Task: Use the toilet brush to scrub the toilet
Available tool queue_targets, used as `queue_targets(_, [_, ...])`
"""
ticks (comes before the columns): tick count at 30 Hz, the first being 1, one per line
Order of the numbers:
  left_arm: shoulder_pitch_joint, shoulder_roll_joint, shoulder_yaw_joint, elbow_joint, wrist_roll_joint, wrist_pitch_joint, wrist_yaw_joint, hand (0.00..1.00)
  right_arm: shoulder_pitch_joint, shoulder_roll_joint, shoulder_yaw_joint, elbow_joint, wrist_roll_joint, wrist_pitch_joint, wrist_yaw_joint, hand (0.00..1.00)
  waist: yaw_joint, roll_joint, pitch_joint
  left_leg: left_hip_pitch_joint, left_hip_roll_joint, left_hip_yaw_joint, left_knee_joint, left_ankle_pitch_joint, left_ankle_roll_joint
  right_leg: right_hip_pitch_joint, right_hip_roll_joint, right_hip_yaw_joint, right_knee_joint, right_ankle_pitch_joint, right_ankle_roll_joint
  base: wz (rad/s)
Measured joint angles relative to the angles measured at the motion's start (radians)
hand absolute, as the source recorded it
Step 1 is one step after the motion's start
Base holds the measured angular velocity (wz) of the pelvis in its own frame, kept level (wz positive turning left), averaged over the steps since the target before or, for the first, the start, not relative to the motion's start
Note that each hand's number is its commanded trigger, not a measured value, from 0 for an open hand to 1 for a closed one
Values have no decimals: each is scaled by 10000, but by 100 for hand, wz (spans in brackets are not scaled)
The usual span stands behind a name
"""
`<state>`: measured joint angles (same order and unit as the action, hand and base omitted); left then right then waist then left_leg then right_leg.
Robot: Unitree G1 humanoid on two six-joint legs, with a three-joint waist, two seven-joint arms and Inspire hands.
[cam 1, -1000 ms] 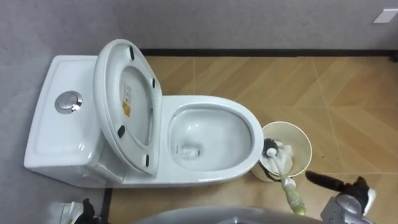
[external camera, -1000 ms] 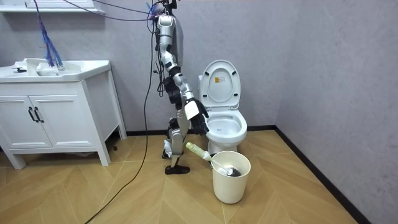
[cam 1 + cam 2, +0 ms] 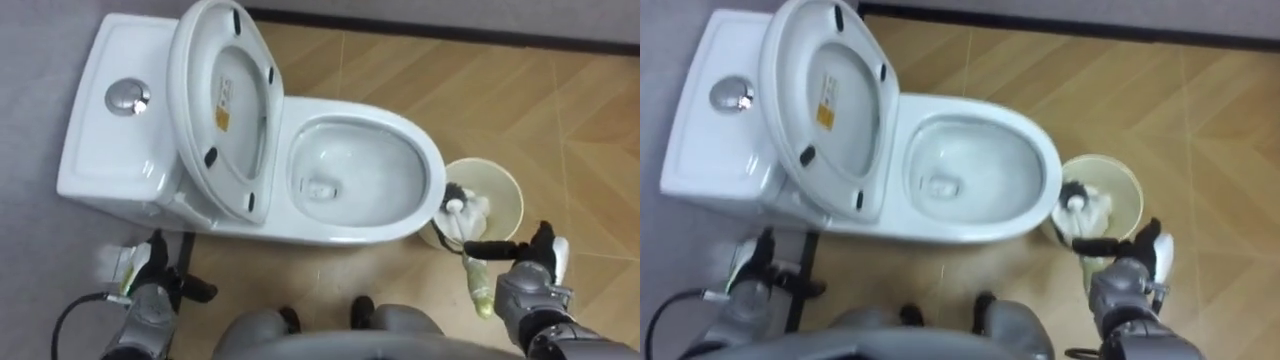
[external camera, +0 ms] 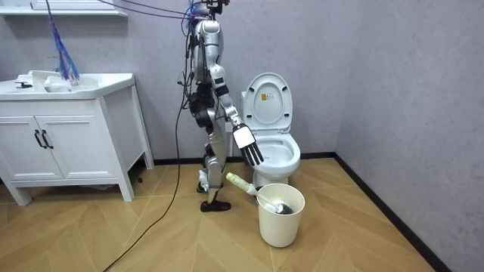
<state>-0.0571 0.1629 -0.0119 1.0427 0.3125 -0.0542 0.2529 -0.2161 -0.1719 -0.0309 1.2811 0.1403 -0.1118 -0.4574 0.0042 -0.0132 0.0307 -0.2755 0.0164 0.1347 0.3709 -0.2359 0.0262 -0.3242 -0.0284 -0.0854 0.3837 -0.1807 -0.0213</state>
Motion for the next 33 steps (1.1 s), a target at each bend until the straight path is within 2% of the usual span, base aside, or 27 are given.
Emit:
queue_targets(1, [-275, -4, -310, -11, -291, -3, 0, 0, -155, -57, -4, 120, 152, 24, 26, 0, 27, -27, 40, -353, -39, -16, 151, 19, 50, -387, -44, 6, 165, -1, -1, 24])
queue_targets(3, [-553, -12, -745, -10, -519, -1, 2, 0, -447, -183, 72, 163, 465, 55, 25, 0, 64, 11, 67, -929, -69, -66, 445, 37, 108, -928, -100, 3, 407, 1, 4, 5])
queue_targets(7, [-1192, -174, -1389, -49, -864, 0, 29, 0, -1038, -656, 414, 171, 944, 94, 34, 0, 129, -1, 90, -2319, -103, -26, 957, 109, 244, -2382, -271, 29, 1101, 42, 20, 1])
queue_targets(11, [-1519, -202, -1646, -85, -1080, 16, 50, 0, -1373, -1114, 508, 378, 902, 308, 135, 0, 296, -61, 138, -3237, -140, 59, 1354, 141, 299, -3396, -397, 49, 1600, 65, 13, 0])
queue_targets(13, [-1706, -149, -1720, -124, -1406, 28, 70, 0, -1546, -1329, 534, 474, 1007, 422, 132, 0, 304, -89, 194, -3901, -122, 75, 1696, 136, 322, -4059, -420, 52, 1917, 75, -6, 0])
queue_targets(18, [-1898, -150, -2015, -717, -1859, 89, 209, 0, -1781, -1593, 594, 407, 1132, 523, -99, 0, 314, -80, 245, -5288, -115, 15, 2443, 45, 364, -5375, -523, -4, 2663, -48, -86, 9])
queue_targets(21, [-1907, -140, -2477, -1365, -1911, 137, 277, 0, -1946, -1849, 956, 443, 1133, 814, -100, 0, 354, 5, 279, -6092, -72, -51, 3285, -256, 404, -6093, -589, -56, 3422, -324, -93, 7])
queue_targets(25, [-2040, -84, -2874, -1944, -1948, 202, 282, 0, -2040, -2230, 1373, 375, 1220, 919, -67, 0, 521, 31, 288, -6939, -57, -14, 4213, -562, 456, -6956, -630, 72, 4307, -570, -68, -2])
queue_targets(29, [-2076, -40, -2901, -2137, -1951, 275, 280, 0, -1981, -2233, 1478, 383, 1269, 1085, 49, 0, 538, 26, 290, -7304, -83, -16, 4704, -691, 518, -7307, -768, 31, 4871, -794, -80, 12])
queue_targets(33, [-2124, 126, -3250, -2451, -2024, 311, 362, 0, -2182, -2252, 1600, 420, 1368, 1148, 239, 0, 538, 17, 295, -7831, -75, -34, 5194, -768, 535, -7820, -811, 39, 5330, -867, -102, 0])
